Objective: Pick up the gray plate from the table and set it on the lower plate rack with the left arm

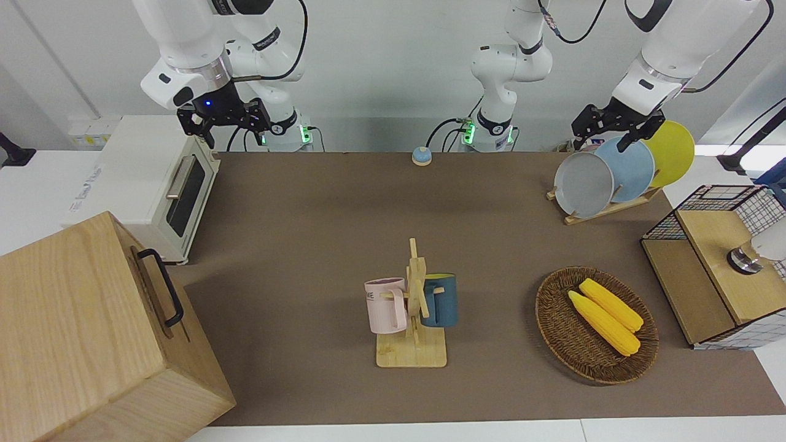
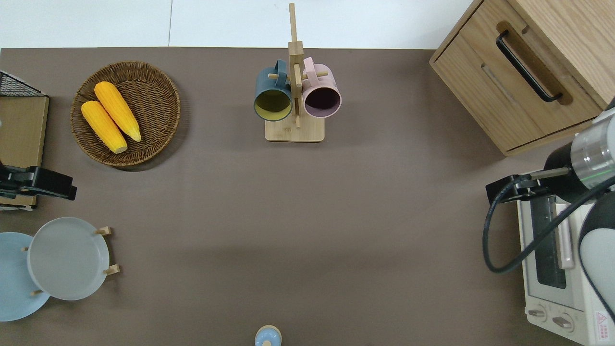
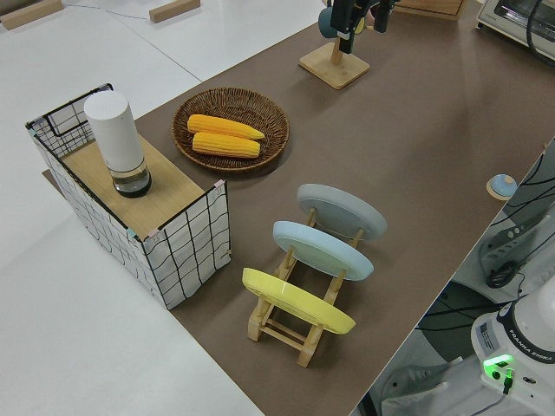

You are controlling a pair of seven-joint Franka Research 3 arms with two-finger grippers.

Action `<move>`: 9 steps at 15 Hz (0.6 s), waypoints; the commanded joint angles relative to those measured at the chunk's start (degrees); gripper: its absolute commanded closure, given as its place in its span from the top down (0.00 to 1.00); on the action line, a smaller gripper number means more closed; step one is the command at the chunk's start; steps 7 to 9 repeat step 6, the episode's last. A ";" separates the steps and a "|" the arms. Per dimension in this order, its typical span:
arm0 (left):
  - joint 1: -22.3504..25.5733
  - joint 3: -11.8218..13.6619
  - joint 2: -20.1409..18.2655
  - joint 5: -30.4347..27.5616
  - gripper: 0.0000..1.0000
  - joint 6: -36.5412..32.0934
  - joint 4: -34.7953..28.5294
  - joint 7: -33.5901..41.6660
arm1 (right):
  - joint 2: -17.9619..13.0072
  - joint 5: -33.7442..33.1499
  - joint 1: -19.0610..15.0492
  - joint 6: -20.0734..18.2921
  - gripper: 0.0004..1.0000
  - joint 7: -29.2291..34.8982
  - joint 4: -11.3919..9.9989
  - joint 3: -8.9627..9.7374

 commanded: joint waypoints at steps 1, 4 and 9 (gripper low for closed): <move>-0.36 0.86 0.13 0.16 1.00 -0.03 0.82 -1.55 | -0.14 -0.38 -1.47 -0.82 0.98 0.73 0.55 1.34; -0.37 0.86 0.21 -0.09 1.00 0.84 0.82 -5.68 | -0.14 -0.38 -1.47 -0.82 0.98 0.73 0.55 1.34; -0.36 0.86 0.30 -0.09 1.00 1.29 0.82 -6.47 | -0.14 -0.38 -1.47 -0.82 0.98 0.73 0.55 1.34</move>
